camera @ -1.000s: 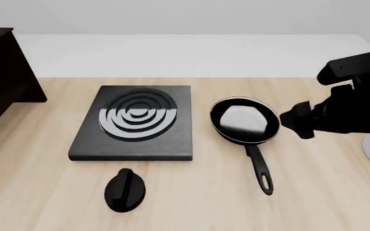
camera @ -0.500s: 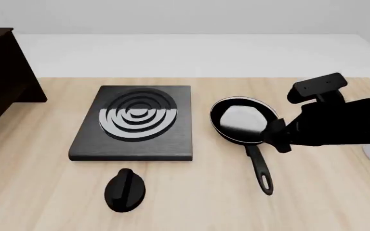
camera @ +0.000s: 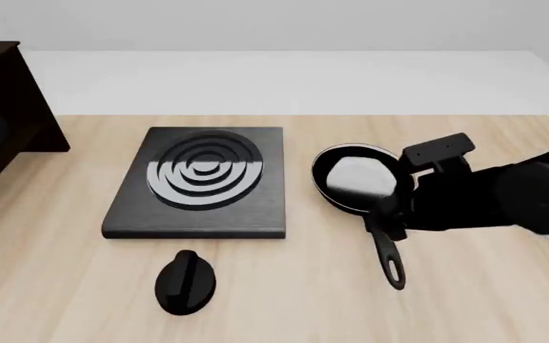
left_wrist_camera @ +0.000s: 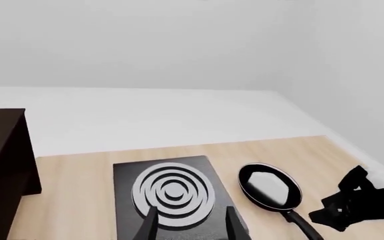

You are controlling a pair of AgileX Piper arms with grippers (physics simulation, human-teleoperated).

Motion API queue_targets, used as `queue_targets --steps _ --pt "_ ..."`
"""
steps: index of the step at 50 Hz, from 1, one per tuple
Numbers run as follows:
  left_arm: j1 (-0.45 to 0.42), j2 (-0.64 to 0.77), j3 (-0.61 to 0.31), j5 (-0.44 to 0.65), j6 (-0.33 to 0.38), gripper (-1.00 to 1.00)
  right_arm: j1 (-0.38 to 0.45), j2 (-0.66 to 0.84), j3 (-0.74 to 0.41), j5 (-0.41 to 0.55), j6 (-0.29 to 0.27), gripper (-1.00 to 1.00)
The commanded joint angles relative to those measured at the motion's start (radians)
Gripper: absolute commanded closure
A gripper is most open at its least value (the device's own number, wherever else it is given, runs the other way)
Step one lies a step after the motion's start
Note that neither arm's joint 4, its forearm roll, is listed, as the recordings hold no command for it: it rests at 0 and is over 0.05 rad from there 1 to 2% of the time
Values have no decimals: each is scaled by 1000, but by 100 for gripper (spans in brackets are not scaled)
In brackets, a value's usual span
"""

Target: Put the frying pan on the cabinet shelf.

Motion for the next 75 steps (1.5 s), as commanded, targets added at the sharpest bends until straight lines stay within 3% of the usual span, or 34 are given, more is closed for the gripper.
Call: queue_targets --steps 1,43,60,70,71,75 --pt "-25 -12 5 -2 -44 -100 7 76 40 -80 11 -100" --pt "-14 -30 27 -9 -46 -100 18 232 146 -268 52 -100" --pt "-18 -25 27 -11 -36 -100 7 281 166 -317 40 -100" --pt "-28 -15 34 -19 -7 -100 -9 242 168 -293 35 -100" --pt "-27 -16 34 -19 -25 -100 -28 227 167 -287 31 100" --pt "-28 -14 34 -22 -26 -100 -40 200 166 -269 34 100"
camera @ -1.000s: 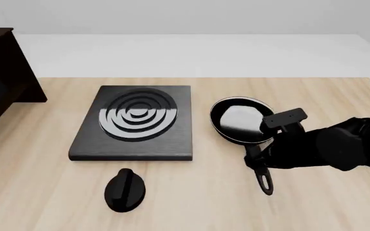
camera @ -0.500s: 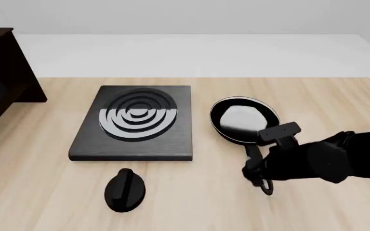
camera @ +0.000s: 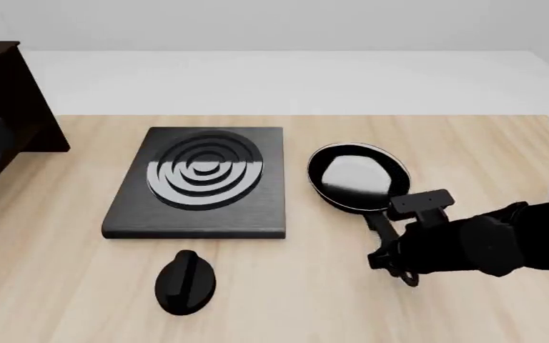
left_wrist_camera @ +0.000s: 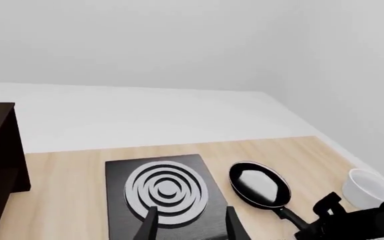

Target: Put the frying pan on the cabinet shelf.

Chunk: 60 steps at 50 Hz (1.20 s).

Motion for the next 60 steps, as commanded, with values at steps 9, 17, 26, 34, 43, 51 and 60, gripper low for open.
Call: queue_targets --steps 9,17,26,34,43,51,60 --pt "-18 11 9 -12 9 -100 -40 -94 -9 70 -15 100" --pt "-26 16 17 -21 7 -100 -78 -182 -28 136 -43 100" --pt "-34 18 21 -27 5 -100 -85 -264 -56 196 -59 100" --pt "-33 26 39 -47 -10 -100 -80 -337 -89 238 -85 100" --pt "-42 38 58 -70 -10 -100 -118 -421 -127 232 -107 100" --pt "-56 44 42 -59 -10 -100 -124 -458 -143 226 -126 100" --pt "-51 54 13 -46 -59 -100 -104 -491 -190 243 -143 100"
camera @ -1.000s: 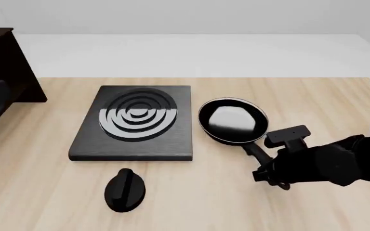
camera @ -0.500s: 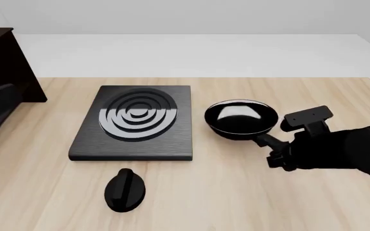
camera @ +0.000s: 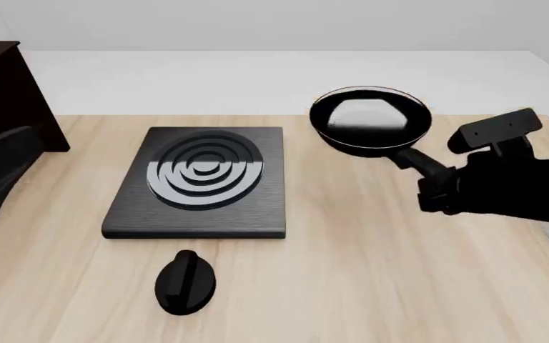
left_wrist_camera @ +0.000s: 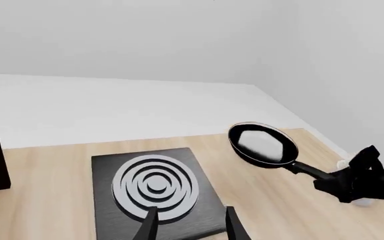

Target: Put the frying pan on the cabinet shelf.

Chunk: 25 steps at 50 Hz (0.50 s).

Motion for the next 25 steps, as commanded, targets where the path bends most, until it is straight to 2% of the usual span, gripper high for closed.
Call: queue_targets --steps 1,4,6,7,13,14,15,16,19,22,25 --pt "1 13 -22 7 -52 -100 18 -63 -79 15 -16 100" --pt "-4 8 -38 20 -58 -100 37 -61 -116 37 -13 100" --pt "-3 3 -42 28 -123 -100 63 -46 -133 48 -43 100" --pt "3 -1 -47 33 -134 -100 70 -45 -145 51 -44 100" --pt "-39 -11 -76 44 -163 -100 103 -28 -225 78 -38 100" --pt "-37 -6 -77 44 -188 -100 110 -25 -242 84 -36 100" --pt "-30 -4 -63 35 -265 -100 117 -22 -270 97 -31 100" --pt "-33 -4 -62 30 -287 -100 124 -21 -282 100 -30 100" --pt "-32 -2 -92 29 -267 -100 139 -13 -317 111 -27 100" --pt "-6 11 -86 10 -341 -100 157 3 -353 121 -29 100" --pt "4 34 -89 -6 -384 -100 174 20 -386 135 -31 100"
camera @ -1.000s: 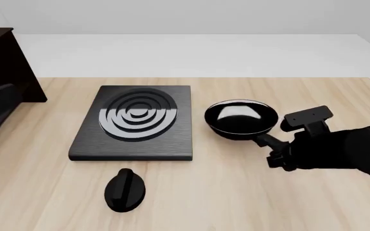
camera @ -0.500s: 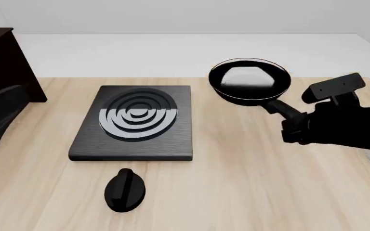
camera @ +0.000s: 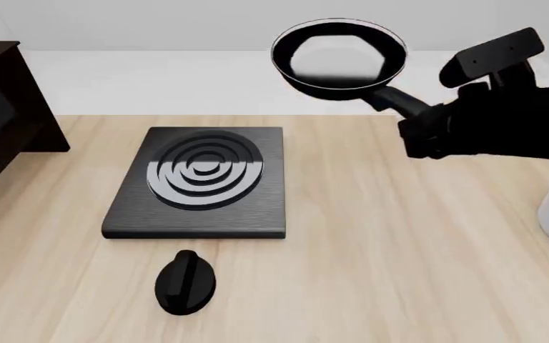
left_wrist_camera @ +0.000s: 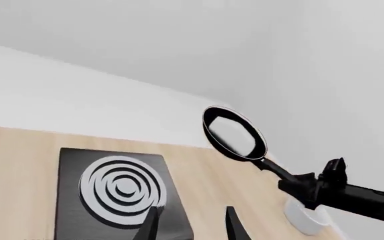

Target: Put the frying pan on the cabinet shelf.

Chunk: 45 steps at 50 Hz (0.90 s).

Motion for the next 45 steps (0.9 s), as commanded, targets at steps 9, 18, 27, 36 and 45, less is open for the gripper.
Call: queue_targets --steps 9,18,27,36,45 --pt "-29 120 -47 -103 -299 -100 111 87 -268 60 -10 100" --pt "-125 134 -72 -101 -281 -100 192 155 -383 83 -24 100" --pt "-127 130 -34 -98 -292 -100 263 202 -487 113 -35 100" --pt "-115 92 -20 -109 -322 -100 324 247 -557 110 -37 100" --pt "-113 80 -21 -106 -334 -100 376 283 -587 91 -20 100"
